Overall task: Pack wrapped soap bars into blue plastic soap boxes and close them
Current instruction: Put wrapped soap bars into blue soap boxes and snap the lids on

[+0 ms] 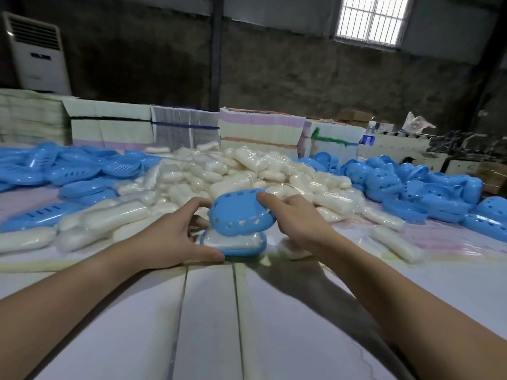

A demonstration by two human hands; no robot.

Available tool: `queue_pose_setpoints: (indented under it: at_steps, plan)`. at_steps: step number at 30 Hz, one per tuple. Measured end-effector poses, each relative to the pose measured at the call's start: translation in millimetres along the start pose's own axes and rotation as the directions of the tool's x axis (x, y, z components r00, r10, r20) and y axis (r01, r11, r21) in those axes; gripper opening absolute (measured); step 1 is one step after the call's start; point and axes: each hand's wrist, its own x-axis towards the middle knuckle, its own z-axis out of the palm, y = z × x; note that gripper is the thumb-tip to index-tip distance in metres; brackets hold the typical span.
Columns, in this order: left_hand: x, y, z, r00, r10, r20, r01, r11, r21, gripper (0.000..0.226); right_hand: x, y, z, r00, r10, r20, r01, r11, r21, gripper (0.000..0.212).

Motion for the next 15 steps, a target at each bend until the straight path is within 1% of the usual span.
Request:
queue_pose_setpoints:
  at_steps: [5,9,13,15]
  plan:
    - [-1.2,-0.9,-0.3,0.999,0.031,-0.013,-0.03,0.998,0.05,0.094,-2.0,-0.3,5.4,1.0,-0.018,-0.003,0.018,0.986,-0.166,0.067]
    - [-1.5,-0.3,-0.9,0.998,0.058,0.007,-0.058,0.993,0.098,0.092,-2.5,2.3,7.2,0.998,-0.063,-0.002,0.058,0.934,-0.351,0.07]
    - [0.3,-2.7,-1.2,0.999,0.041,0.017,-0.044,0.986,0.16,0.074,-4.5,4.5,8.0,0.99,-0.131,0.05,0.137,0.832,-0.537,0.055]
    - [0.8,-3.3,-0.3,0.999,0.035,0.021,-0.038,0.984,0.172,0.068,-5.6,4.8,8.0,0.979,-0.178,0.097,0.202,0.832,-0.516,0.046]
